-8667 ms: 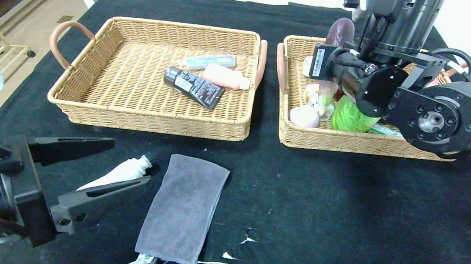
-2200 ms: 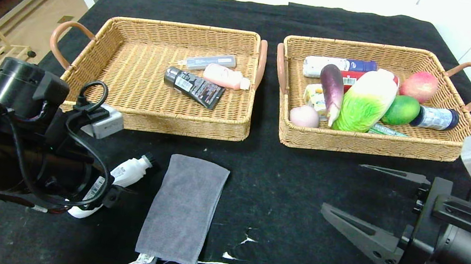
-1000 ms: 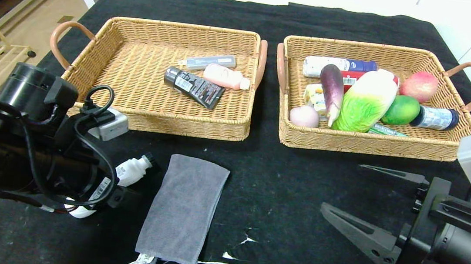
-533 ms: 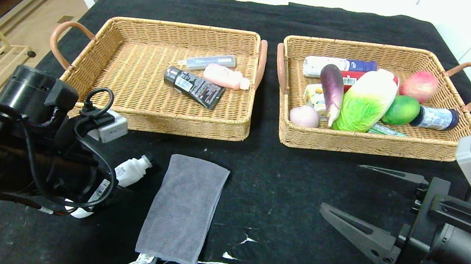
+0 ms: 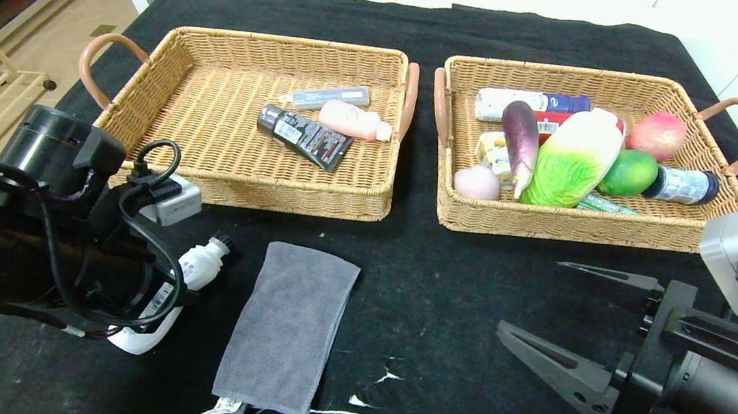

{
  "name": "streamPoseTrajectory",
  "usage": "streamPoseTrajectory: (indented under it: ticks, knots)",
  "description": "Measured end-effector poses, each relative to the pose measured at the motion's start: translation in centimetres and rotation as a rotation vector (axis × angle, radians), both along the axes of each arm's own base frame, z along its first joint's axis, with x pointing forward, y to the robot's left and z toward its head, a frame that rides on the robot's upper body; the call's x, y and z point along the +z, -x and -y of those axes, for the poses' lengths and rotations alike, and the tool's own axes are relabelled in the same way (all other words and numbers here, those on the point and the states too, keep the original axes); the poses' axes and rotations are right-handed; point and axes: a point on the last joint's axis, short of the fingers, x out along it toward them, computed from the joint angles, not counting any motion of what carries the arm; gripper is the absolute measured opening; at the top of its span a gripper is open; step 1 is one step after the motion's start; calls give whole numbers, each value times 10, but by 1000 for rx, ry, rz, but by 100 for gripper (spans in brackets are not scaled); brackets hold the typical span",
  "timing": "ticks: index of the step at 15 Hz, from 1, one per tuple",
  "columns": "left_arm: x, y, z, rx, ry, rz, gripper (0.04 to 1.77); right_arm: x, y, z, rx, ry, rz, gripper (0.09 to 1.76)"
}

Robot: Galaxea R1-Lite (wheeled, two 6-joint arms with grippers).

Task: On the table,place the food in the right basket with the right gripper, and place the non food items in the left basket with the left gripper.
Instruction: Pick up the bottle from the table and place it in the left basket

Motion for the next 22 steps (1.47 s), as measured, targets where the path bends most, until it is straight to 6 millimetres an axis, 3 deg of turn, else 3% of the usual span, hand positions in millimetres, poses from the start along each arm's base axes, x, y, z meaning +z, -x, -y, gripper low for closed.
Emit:
streamPoseTrajectory:
  ticks: [13,22]
  knots:
    - [-1,1,1,-8,9,12,58,-3,-3,-2,-1,9,-11,171]
    - [33,36,8,12,47,165,58,-4,-4,-1,-6,14,-12,171]
